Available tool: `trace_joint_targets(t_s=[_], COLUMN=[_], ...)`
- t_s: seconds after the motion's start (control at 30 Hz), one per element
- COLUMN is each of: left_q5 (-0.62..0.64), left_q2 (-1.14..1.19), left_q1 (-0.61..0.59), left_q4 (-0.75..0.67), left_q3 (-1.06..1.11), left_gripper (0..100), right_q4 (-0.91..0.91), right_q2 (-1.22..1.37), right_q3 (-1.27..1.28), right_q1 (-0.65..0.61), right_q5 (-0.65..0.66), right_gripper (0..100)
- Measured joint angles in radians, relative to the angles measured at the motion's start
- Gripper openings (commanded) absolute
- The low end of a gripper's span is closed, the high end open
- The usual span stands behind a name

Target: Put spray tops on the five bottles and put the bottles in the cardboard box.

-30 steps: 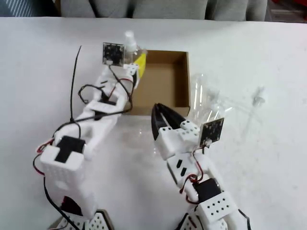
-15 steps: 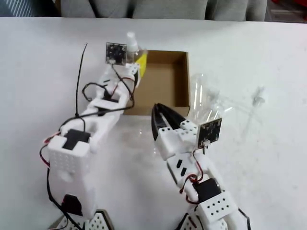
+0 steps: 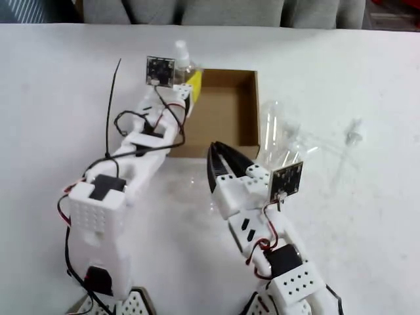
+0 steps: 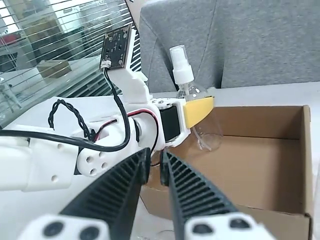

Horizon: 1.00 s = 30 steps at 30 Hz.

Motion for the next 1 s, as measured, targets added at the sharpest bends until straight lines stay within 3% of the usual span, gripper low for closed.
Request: trace_joint_targets(t_s=[0.4, 0.8, 1.0], left_q5=[-0.023, -0.074, -0.077], left_q2=[-0.003, -0.005, -0.005], left_q1=[0.0, -0.003, -0.003], left_q4=[0.041, 0.222, 0.222], left_q3=[-0.011, -0.109, -0.109], left_gripper=[2, 3, 18], right_q4=[0.0, 0.0, 0.0], right_q2=[0.0, 0.0, 0.0], right_q3=[0.0, 0.0, 0.0], right_q1=[0.0, 0.0, 0.0], right_q5=[0.0, 0.0, 0.0], right_gripper=[1.7, 1.7, 1.7])
